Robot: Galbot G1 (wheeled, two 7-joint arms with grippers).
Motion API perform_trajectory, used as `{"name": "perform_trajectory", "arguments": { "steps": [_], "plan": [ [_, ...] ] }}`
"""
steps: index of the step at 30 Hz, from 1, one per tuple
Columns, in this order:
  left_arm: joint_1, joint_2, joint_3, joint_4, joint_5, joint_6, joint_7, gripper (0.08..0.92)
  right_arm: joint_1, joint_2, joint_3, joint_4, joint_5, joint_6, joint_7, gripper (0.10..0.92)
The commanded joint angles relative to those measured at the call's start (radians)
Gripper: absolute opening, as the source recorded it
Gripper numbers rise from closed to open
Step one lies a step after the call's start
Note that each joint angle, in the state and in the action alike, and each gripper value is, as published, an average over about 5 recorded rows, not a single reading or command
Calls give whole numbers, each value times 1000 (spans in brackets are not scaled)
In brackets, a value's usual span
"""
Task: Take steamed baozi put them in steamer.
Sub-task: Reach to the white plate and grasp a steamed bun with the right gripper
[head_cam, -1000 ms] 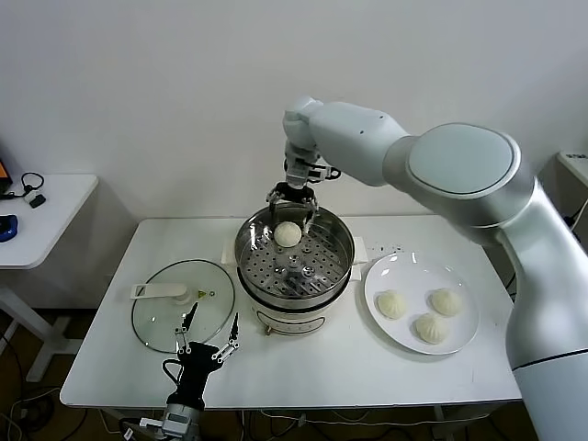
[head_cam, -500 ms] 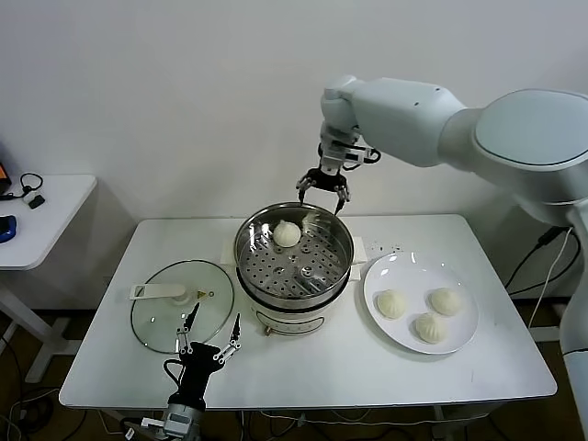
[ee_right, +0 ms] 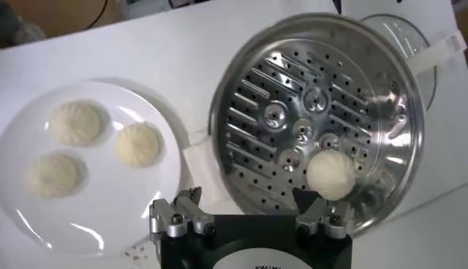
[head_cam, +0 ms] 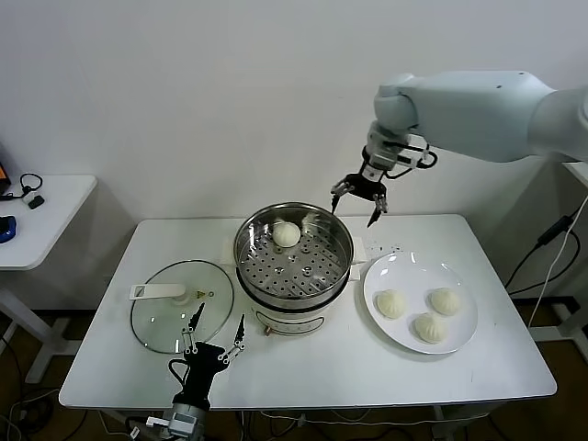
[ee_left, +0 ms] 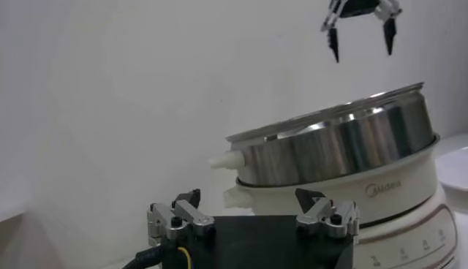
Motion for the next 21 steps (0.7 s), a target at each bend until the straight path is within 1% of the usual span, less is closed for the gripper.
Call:
{"name": "perform_trajectory", "arguments": {
  "steps": [1,5,9,12,15,18,21],
  "plan": [
    [1,-26,4,1,0,0,-1,823,98,-122,-124,185,51,-512,59,823],
    [1,-25,9,3,1,-1,-2,823,127,-145,-164,249,81,-616,71,823],
    [2,-25,13,3,4,-2,-3,823,159,-170,-207,336,130,-786,101,823],
    [4,-25,13,3,5,-2,-3,823,163,-190,-218,392,197,-917,134,823],
    [3,-25,14,5,6,-3,-3,823,137,-212,-199,414,275,-1016,152,823],
    [4,-25,15,4,7,-4,-2,823,93,-235,-161,418,347,-1080,164,823],
    [4,-25,16,2,9,-3,-2,823,47,-251,-132,414,368,-1107,168,823]
  ]
}}
